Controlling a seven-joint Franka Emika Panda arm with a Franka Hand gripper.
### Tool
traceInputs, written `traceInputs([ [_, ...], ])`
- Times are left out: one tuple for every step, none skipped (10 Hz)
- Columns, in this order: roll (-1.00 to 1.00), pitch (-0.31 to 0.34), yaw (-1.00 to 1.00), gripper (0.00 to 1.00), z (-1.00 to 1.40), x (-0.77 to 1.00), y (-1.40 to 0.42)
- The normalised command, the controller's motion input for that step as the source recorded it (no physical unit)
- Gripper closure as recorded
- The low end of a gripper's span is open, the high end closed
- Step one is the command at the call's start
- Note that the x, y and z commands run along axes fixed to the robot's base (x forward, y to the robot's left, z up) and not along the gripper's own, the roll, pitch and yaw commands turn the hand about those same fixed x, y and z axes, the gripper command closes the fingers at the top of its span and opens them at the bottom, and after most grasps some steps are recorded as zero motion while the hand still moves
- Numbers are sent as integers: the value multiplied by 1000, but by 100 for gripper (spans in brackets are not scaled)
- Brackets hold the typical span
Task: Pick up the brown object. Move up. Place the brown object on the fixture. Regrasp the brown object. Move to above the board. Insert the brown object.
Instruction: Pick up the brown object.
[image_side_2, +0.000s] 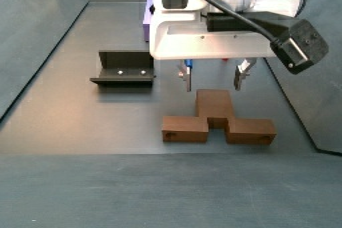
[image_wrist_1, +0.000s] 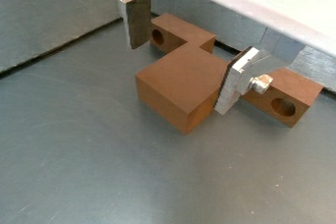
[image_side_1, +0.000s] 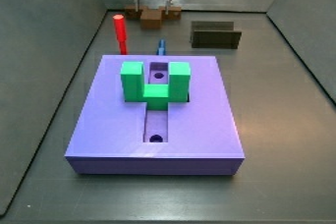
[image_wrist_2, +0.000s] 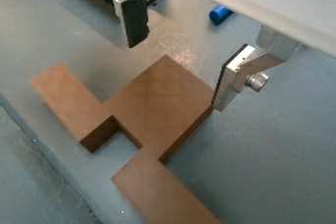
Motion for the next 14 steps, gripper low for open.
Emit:
traceInputs([
  [0,64,-60,0,-217,71,57],
  [0,71,-54,0,-234,120,0],
  [0,66,-26,0,-197,169,0],
  [0,71,-34,0,-229,163,0],
  [-40,80,-23,0,-169,151,49],
  [-30,93,-34,0,-120,103,29],
  [-10,67,-63,0,-123,0,0],
  [-29,13,-120,0,-69,-63,0],
  [-13,0,-134,0,-29,-174,0],
  [0,0,-57,0,-89,-23,-6],
  [0,10,-20,0,-117,0,-11],
  [0,34,0,0,-94,11,0],
  [0,27,0,0,-117,0,0],
  [0,4,0,0,-149,-9,0],
])
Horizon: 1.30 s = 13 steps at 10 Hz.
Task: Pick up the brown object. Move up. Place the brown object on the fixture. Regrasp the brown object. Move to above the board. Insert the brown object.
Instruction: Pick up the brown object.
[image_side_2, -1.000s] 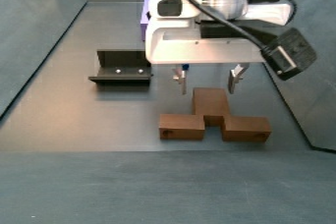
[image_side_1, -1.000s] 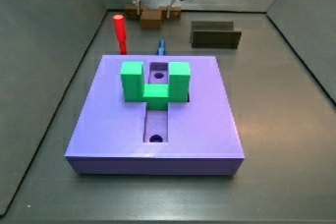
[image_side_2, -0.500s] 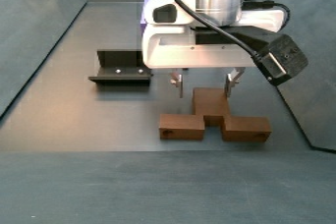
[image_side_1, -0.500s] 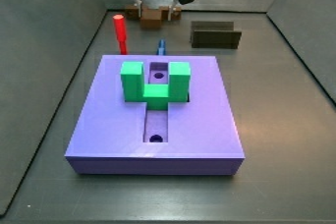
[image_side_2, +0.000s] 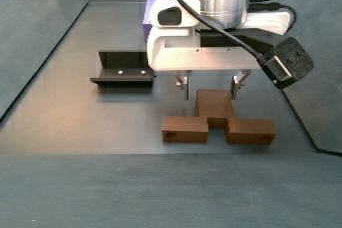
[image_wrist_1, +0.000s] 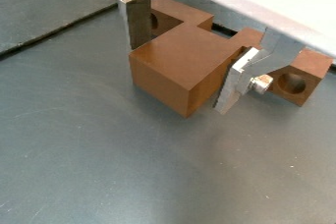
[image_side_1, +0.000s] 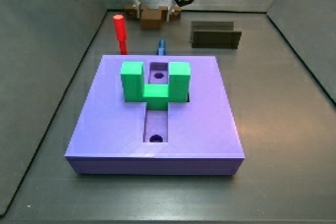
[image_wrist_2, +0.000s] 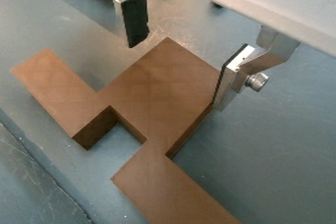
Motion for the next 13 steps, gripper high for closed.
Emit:
traceInputs([
  [0,1,0,0,-194,-20,0],
  [0,3,0,0,-223,0,0],
  [0,4,0,0,-237,0,0],
  [0,6,0,0,-209,0,0],
  [0,7,-6,0,-169,-51,-6],
  [0,0,-34,0,-123,-114,0],
  [0,0,-51,0,-51,-149,0],
  [-21,0,-49,0,0,-157,0],
  [-4,0,-3,0,-26,-100,0],
  [0,0,0,0,0,0,-43],
  [-40,41,0,0,-63,0,0],
  [0,6,0,0,0,0,0],
  [0,0,0,100,0,0,0],
])
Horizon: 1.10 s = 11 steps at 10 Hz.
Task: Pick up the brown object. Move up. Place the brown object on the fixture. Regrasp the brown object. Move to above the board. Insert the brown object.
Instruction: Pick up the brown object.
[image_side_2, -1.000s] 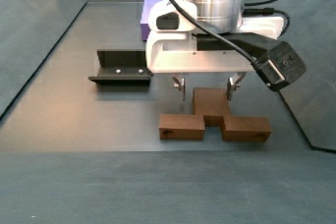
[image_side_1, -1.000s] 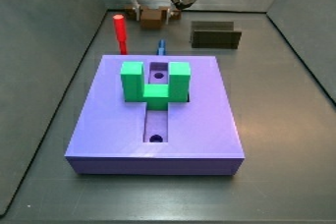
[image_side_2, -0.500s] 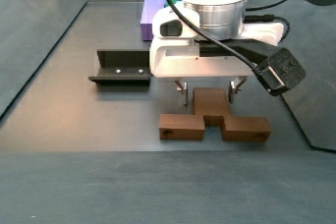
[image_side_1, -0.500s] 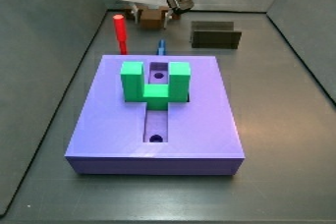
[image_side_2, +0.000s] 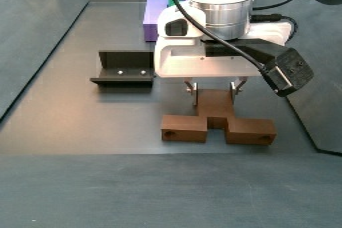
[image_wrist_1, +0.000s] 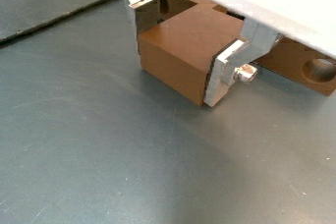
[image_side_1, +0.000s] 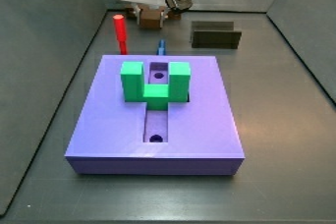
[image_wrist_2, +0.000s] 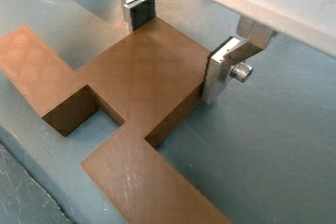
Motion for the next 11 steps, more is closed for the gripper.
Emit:
traceInputs([
  [0,0,0,100,0,0,0],
  [0,0,0,100,0,0,0],
  [0,0,0,100,0,0,0],
  [0,0,0,100,0,0,0],
  [0,0,0,100,0,0,0],
  [0,0,0,100,0,0,0],
  [0,0,0,100,0,0,0],
  [0,0,0,100,0,0,0],
  [0,0,0,100,0,0,0],
  [0,0,0,100,0,0,0],
  [0,0,0,100,0,0,0],
])
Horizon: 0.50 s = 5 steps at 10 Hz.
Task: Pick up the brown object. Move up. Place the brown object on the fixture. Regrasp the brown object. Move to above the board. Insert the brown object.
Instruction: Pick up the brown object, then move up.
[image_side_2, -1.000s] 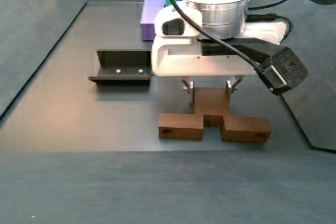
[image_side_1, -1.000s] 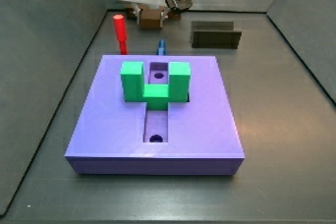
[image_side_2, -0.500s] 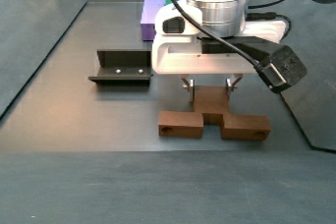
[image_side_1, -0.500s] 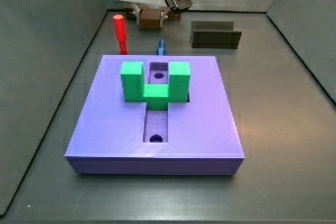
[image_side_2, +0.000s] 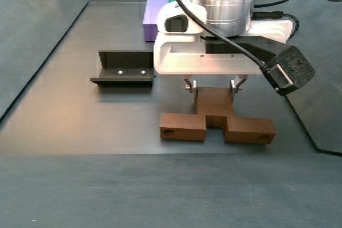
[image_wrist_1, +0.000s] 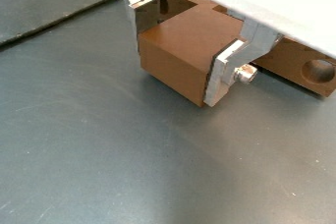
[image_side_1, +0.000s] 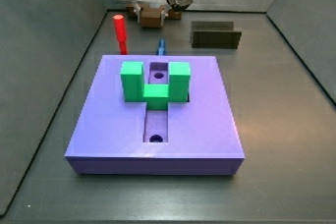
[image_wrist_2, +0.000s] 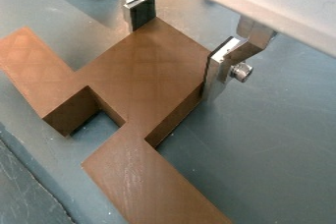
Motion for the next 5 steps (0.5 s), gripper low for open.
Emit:
traceInputs([
  [0,0,0,100,0,0,0],
  [0,0,0,100,0,0,0],
  [0,0,0,100,0,0,0],
  [0,0,0,100,0,0,0],
  [0,0,0,100,833,0,0],
])
